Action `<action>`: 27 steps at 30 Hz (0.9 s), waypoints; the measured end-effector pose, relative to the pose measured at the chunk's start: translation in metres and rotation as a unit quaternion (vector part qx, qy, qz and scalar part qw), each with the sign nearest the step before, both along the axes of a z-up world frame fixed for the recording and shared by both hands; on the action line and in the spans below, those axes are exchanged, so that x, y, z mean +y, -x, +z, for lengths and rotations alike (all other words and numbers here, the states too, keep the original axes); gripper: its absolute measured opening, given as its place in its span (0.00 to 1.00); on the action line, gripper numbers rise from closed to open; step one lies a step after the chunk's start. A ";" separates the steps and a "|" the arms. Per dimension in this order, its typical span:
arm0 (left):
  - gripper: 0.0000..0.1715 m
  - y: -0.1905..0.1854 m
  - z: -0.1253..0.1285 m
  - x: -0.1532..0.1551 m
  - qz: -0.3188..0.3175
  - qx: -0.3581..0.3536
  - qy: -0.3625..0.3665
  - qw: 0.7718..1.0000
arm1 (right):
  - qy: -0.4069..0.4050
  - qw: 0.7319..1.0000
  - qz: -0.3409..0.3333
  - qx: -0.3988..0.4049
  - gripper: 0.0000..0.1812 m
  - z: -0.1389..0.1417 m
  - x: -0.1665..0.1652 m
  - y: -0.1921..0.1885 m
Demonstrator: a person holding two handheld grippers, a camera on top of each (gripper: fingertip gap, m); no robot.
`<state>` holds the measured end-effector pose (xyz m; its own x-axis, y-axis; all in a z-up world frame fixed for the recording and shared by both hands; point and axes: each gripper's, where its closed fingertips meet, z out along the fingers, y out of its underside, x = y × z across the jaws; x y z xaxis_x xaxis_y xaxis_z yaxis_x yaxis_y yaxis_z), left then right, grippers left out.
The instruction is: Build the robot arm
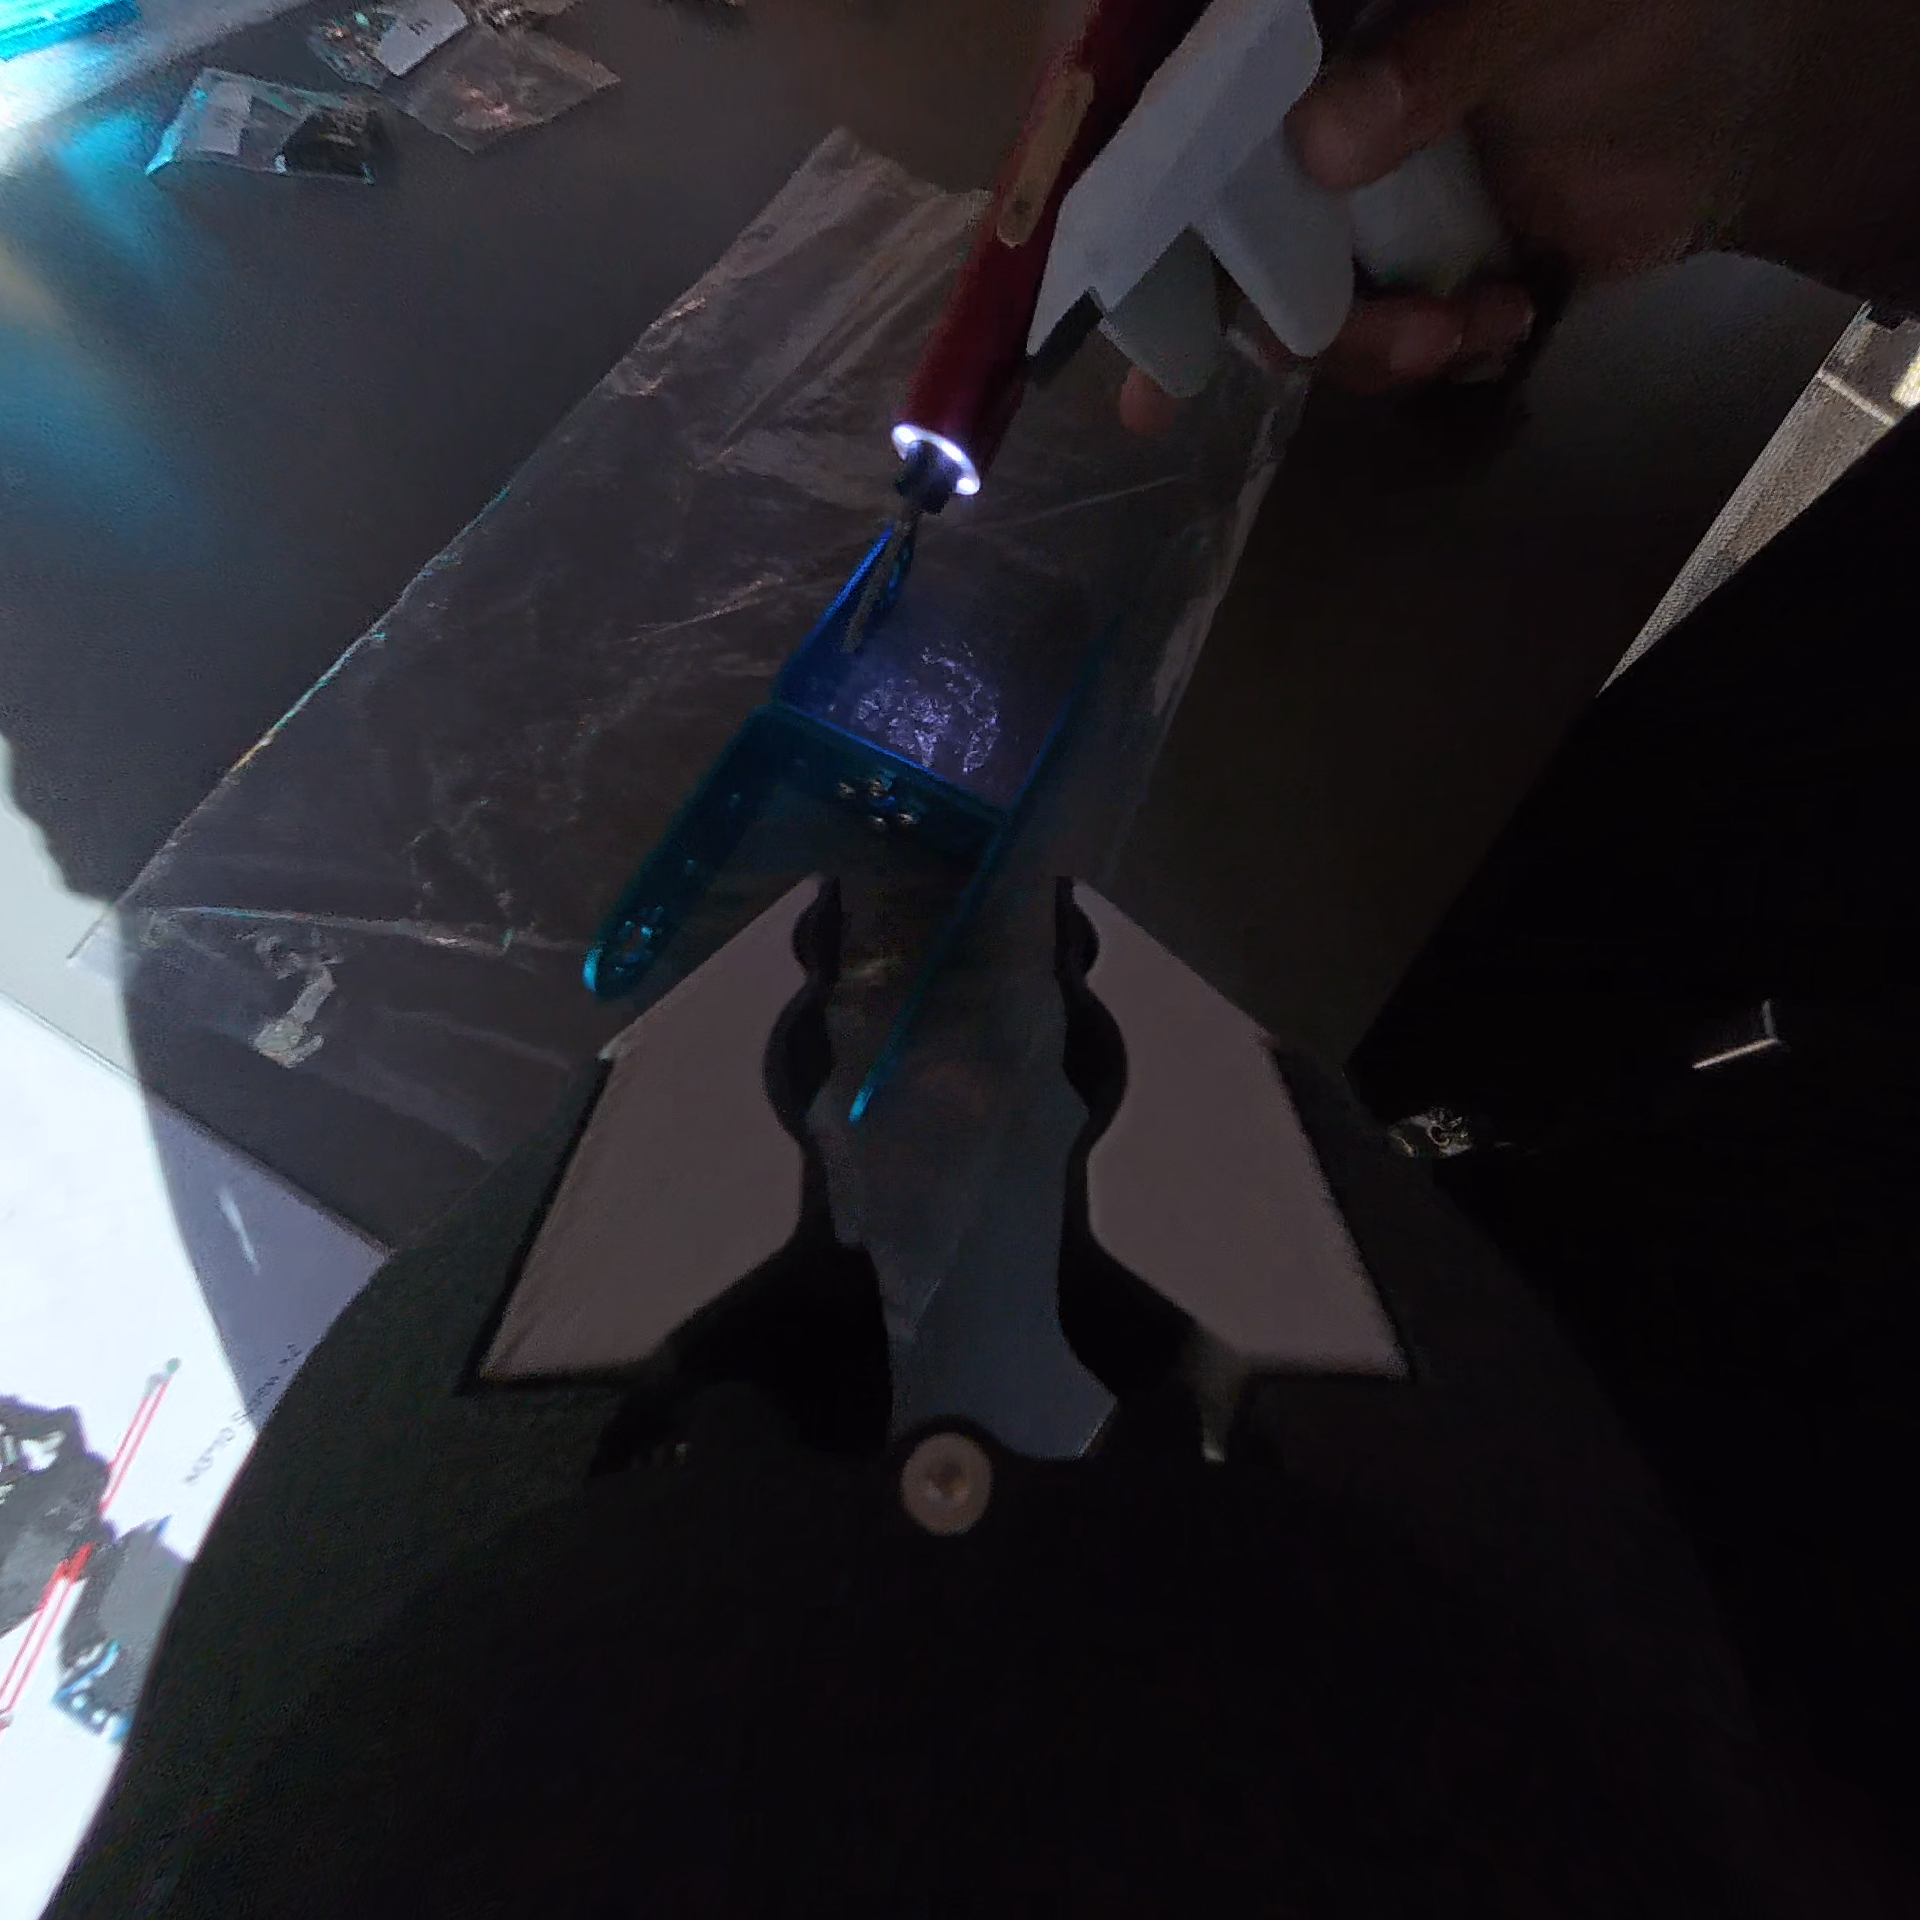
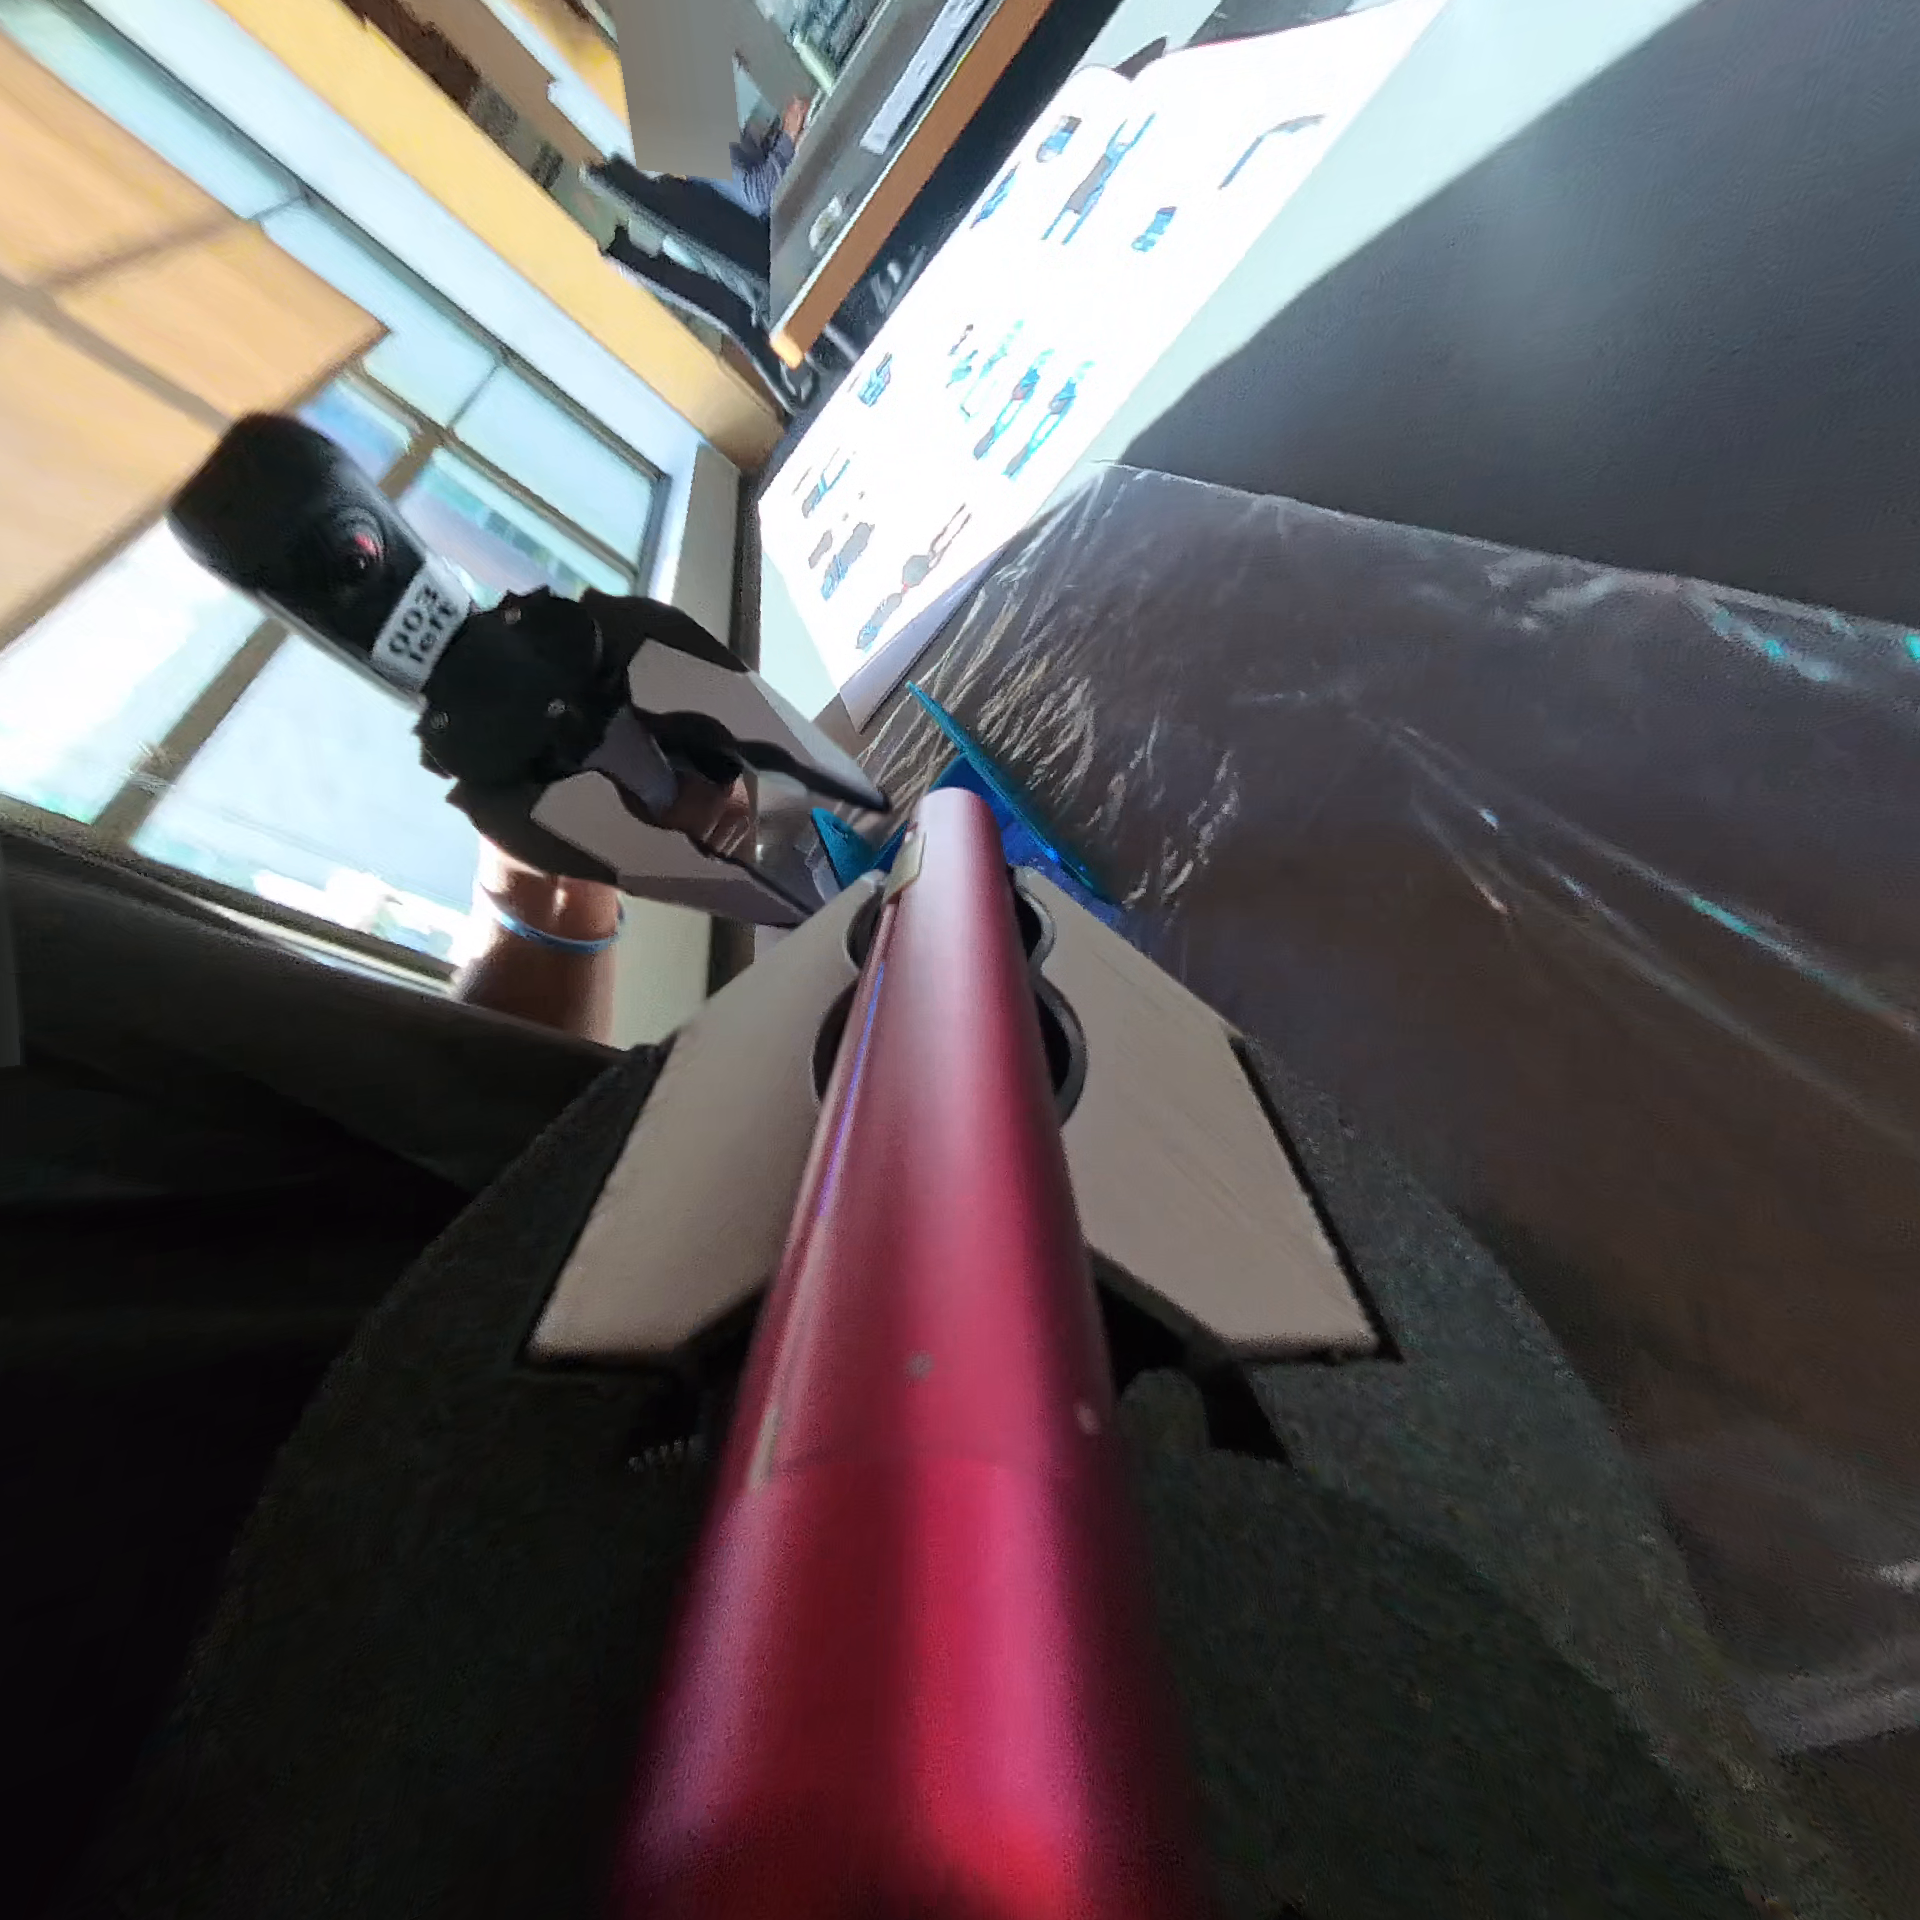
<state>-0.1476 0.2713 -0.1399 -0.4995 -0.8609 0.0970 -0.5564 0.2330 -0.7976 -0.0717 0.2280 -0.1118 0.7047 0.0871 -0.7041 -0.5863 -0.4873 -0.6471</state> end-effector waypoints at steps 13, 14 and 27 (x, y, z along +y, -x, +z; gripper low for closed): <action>0.40 -0.023 0.012 0.010 -0.083 -0.004 -0.050 0.995 | 0.046 0.992 -0.011 0.119 0.12 -0.018 0.007 0.005; 0.35 -0.021 0.009 0.009 -0.092 0.011 -0.049 0.994 | 0.043 0.992 -0.012 0.116 0.12 -0.017 0.007 0.005; 0.30 -0.019 -0.017 -0.015 -0.109 0.061 -0.036 0.992 | 0.040 0.994 -0.019 0.095 0.10 -0.018 0.011 0.006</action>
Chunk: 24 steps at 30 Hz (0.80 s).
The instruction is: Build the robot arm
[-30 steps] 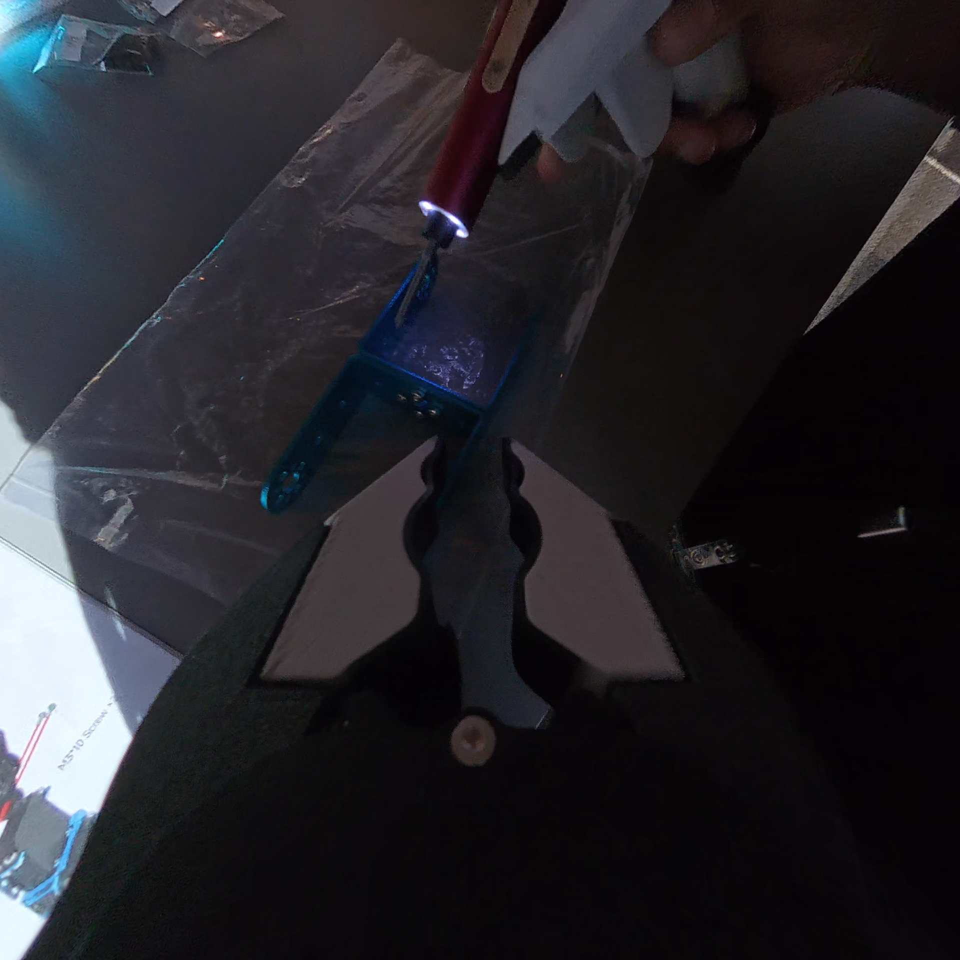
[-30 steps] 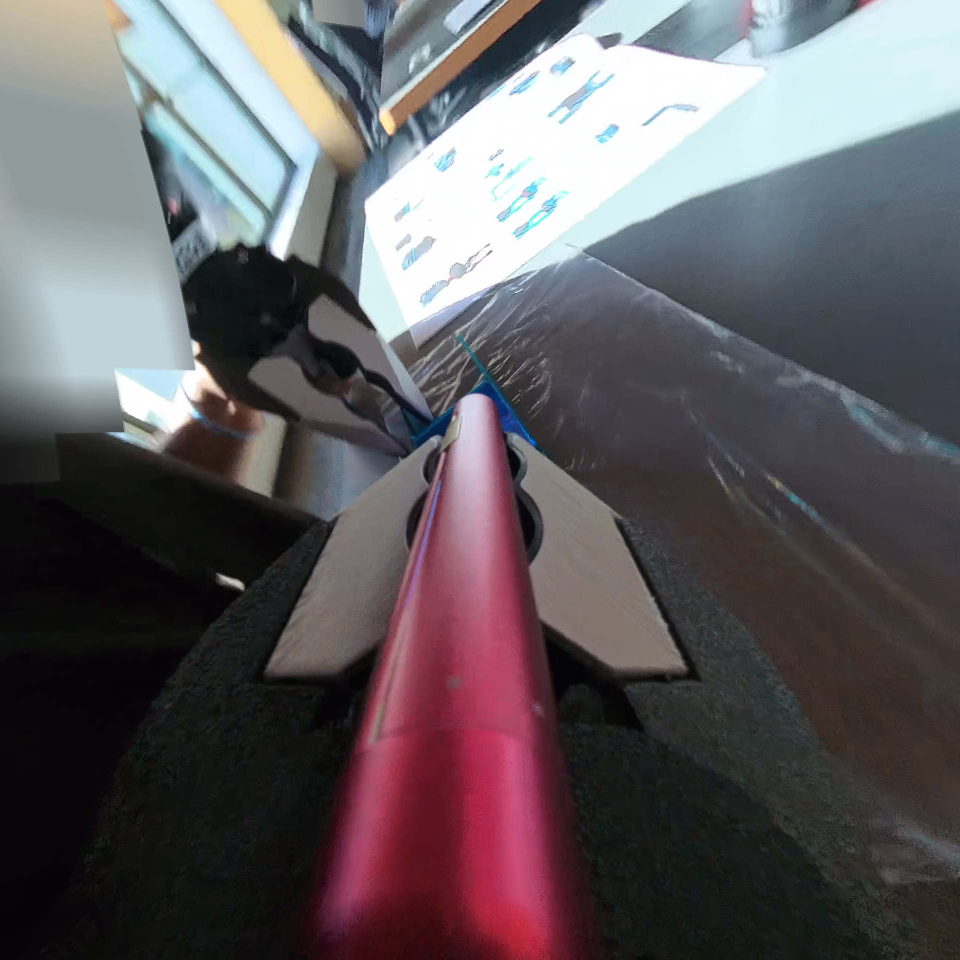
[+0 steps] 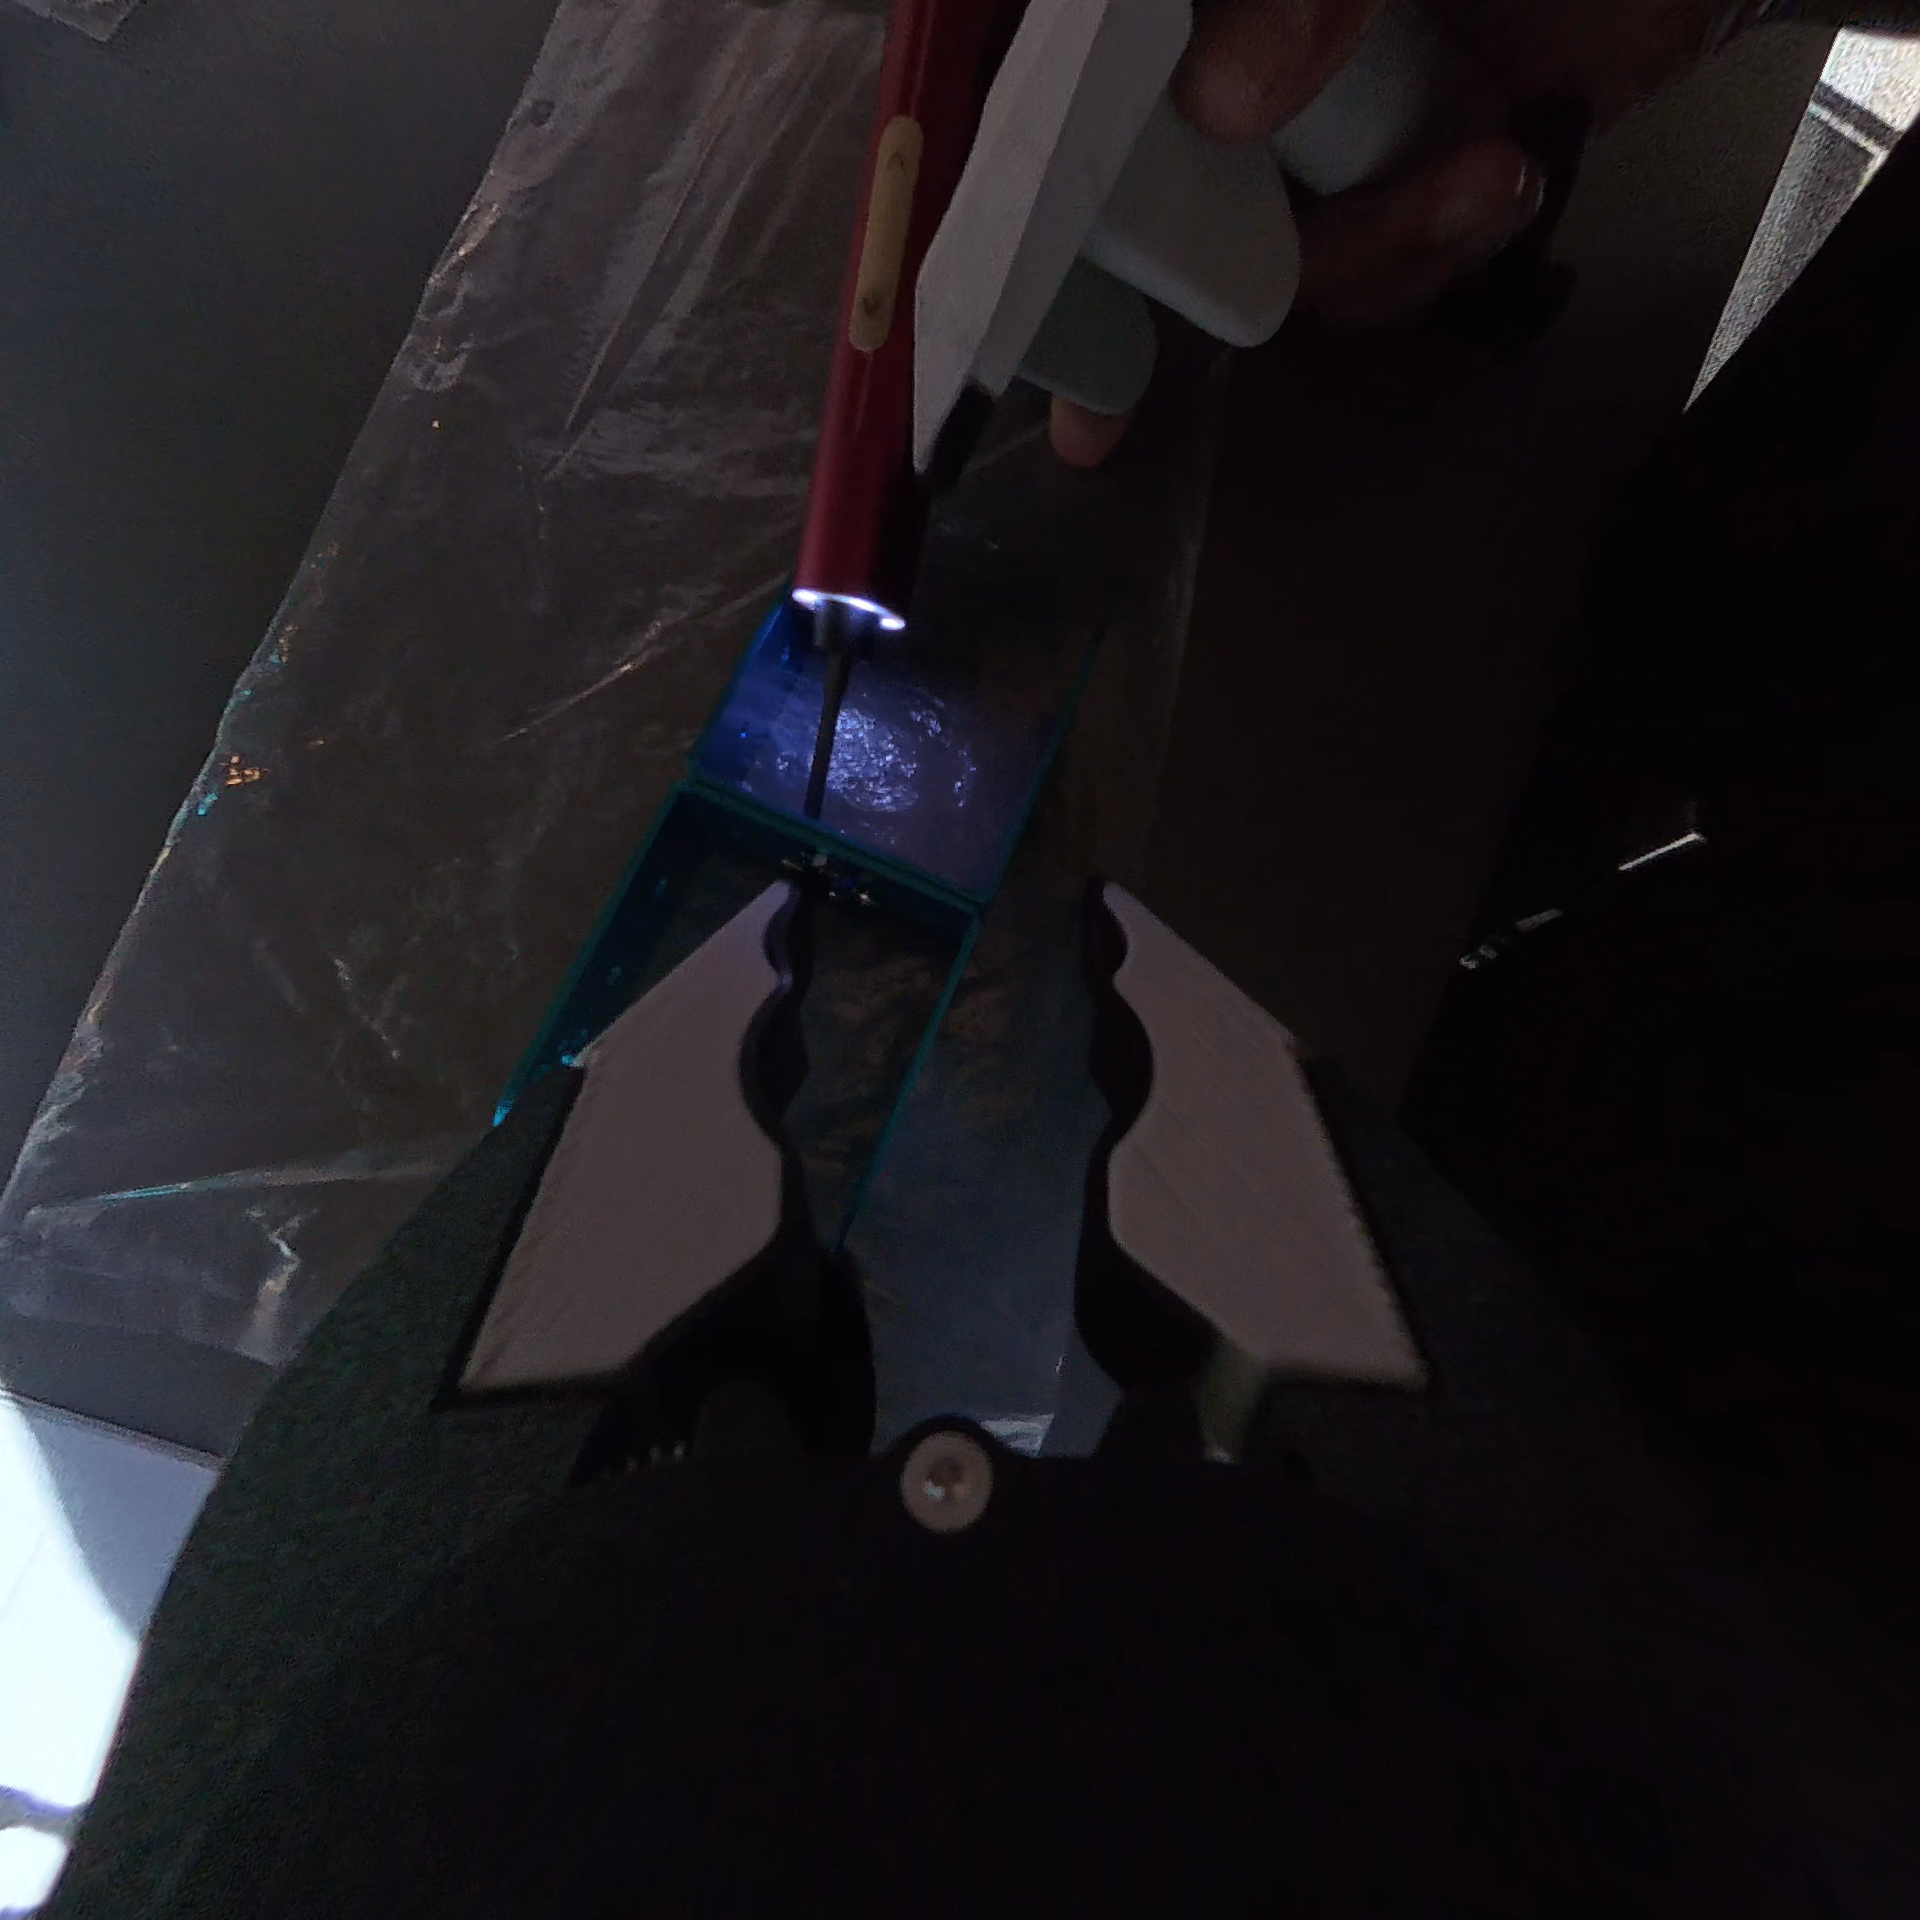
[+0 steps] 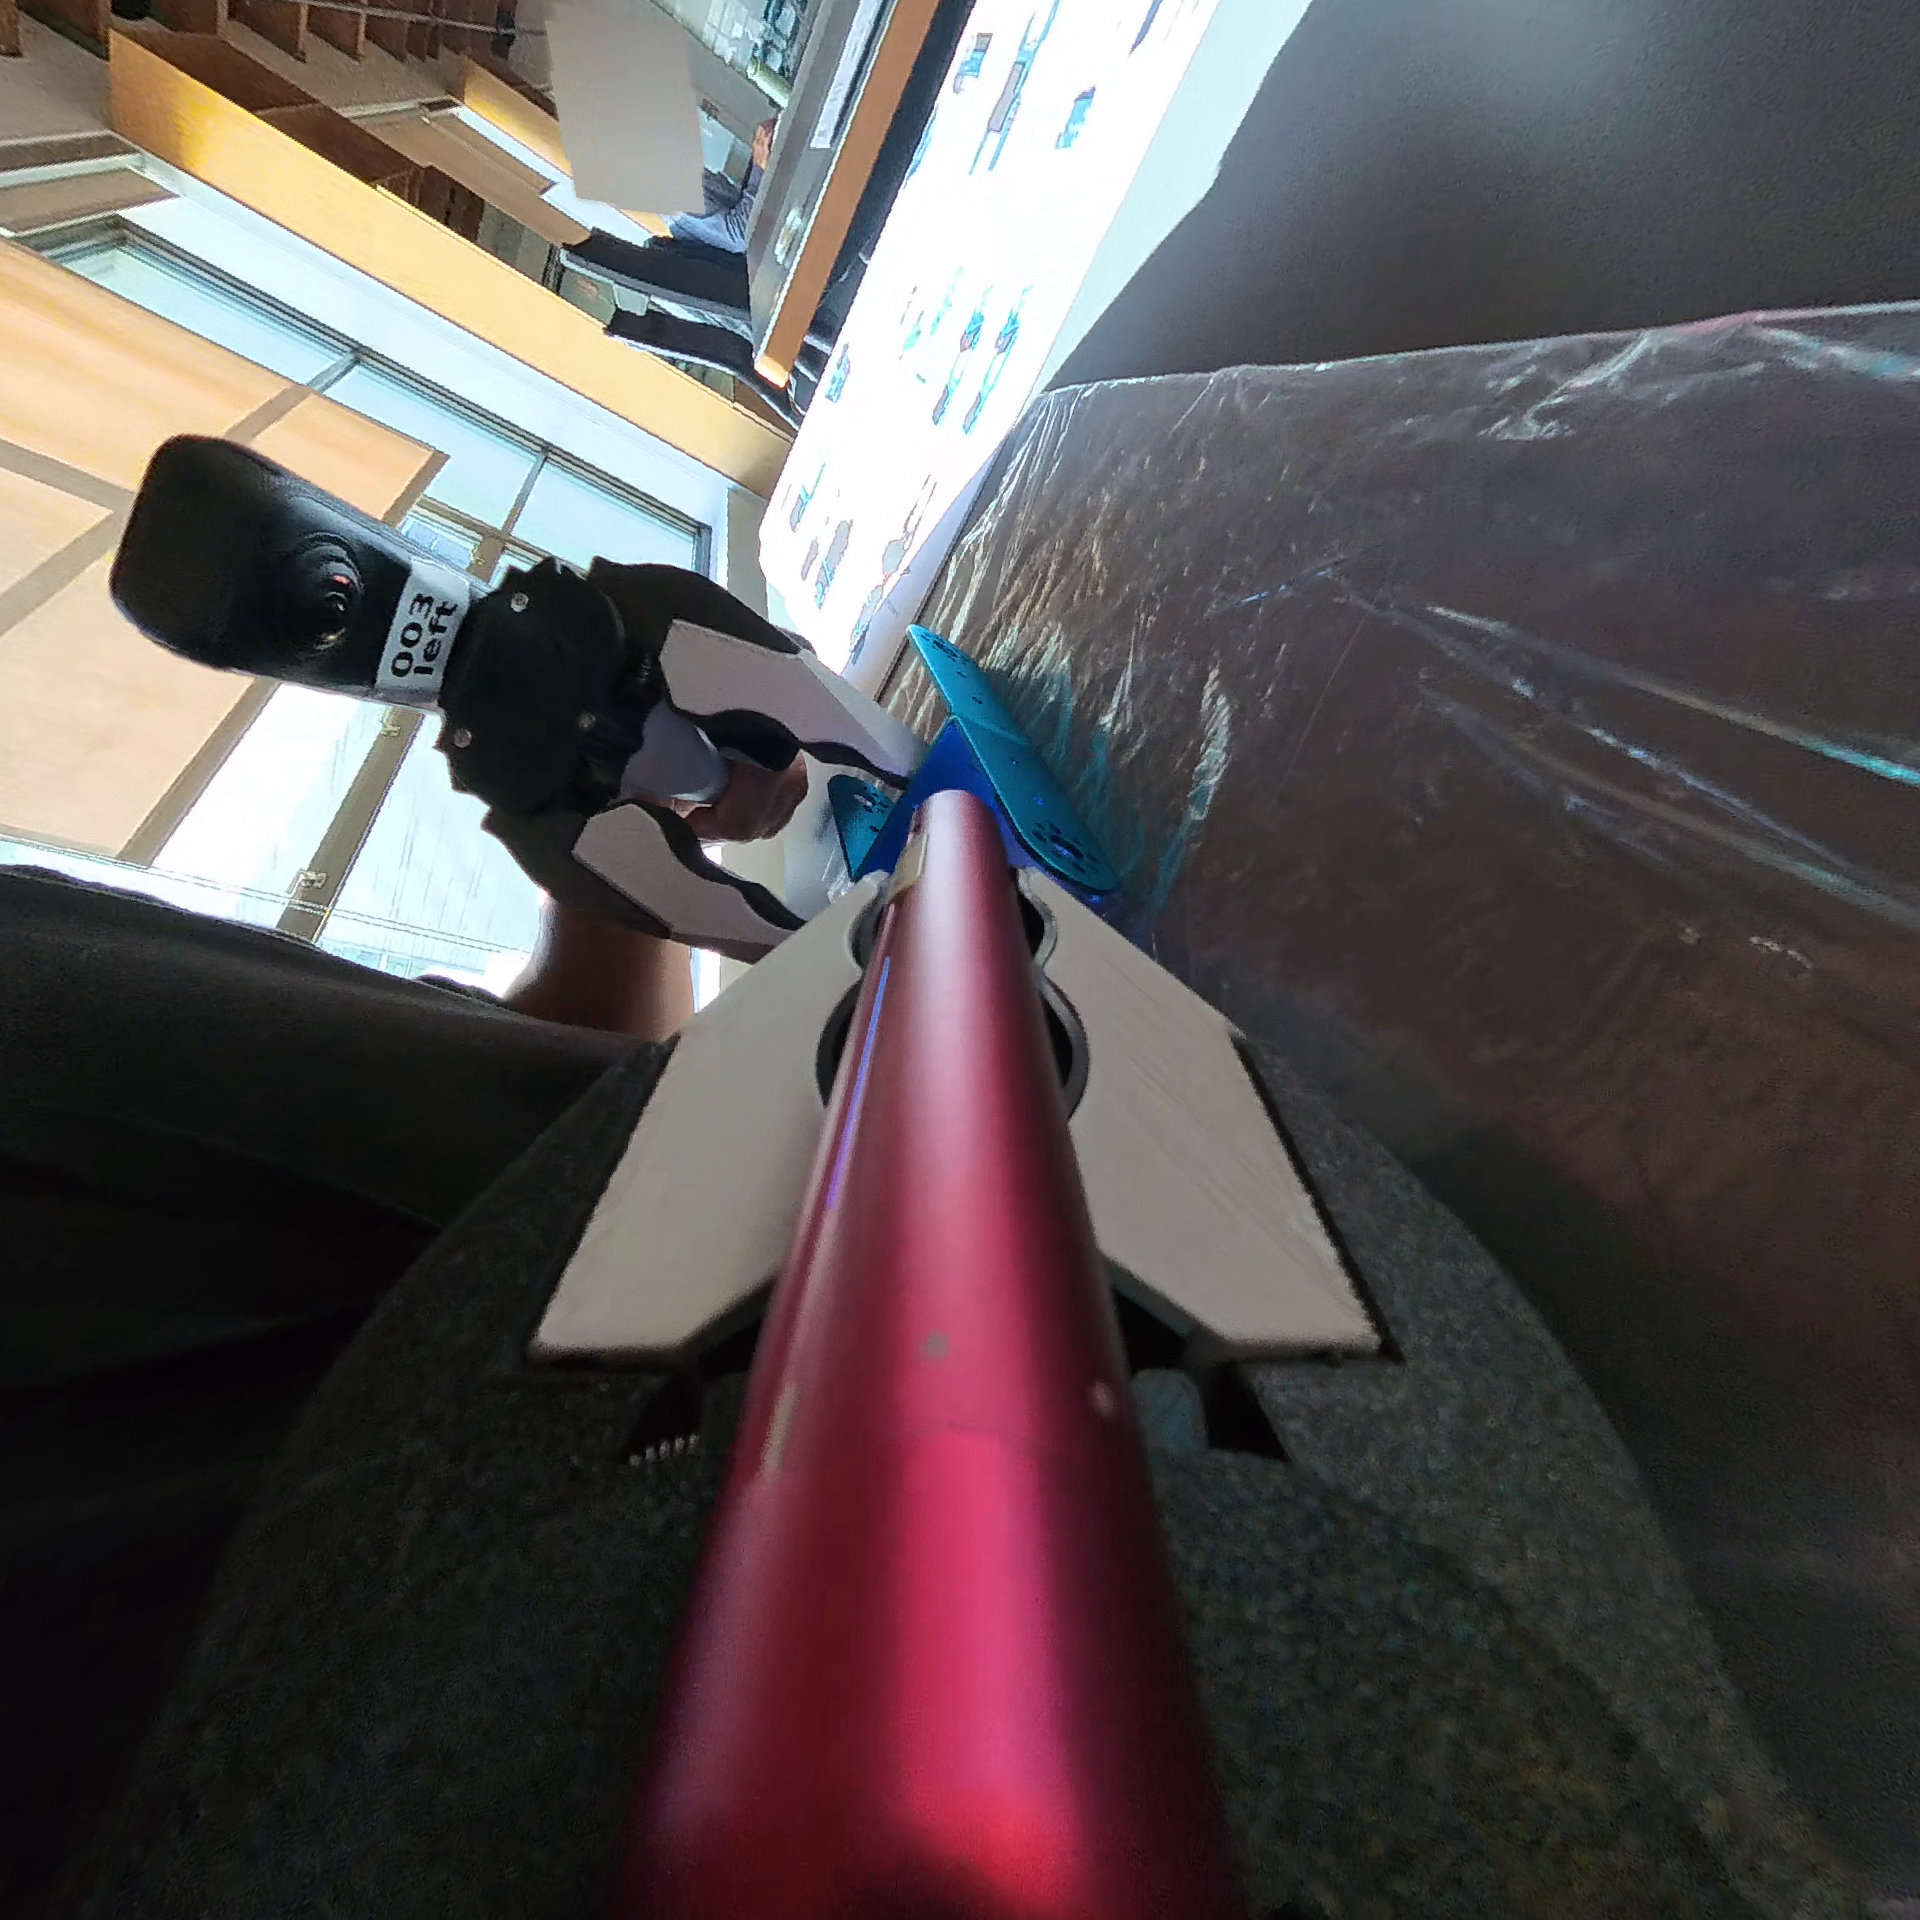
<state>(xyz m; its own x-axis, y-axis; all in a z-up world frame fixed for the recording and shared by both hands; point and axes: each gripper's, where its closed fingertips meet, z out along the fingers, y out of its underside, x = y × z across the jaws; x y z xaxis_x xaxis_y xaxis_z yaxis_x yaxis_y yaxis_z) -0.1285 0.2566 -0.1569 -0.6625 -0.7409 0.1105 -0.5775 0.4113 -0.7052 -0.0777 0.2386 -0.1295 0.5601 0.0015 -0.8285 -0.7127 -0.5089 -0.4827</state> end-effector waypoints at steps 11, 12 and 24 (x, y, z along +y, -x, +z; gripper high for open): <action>0.29 -0.004 0.001 0.000 0.035 -0.003 0.023 0.999 | 0.006 0.997 -0.059 0.040 0.12 0.000 -0.001 0.002; 0.29 -0.004 0.001 0.000 0.040 -0.003 0.026 0.999 | 0.008 0.997 -0.068 0.042 0.11 -0.001 -0.001 0.002; 0.28 -0.026 0.037 -0.006 -0.053 -0.092 -0.070 0.992 | 0.007 0.998 -0.062 -0.015 0.11 -0.001 0.000 0.008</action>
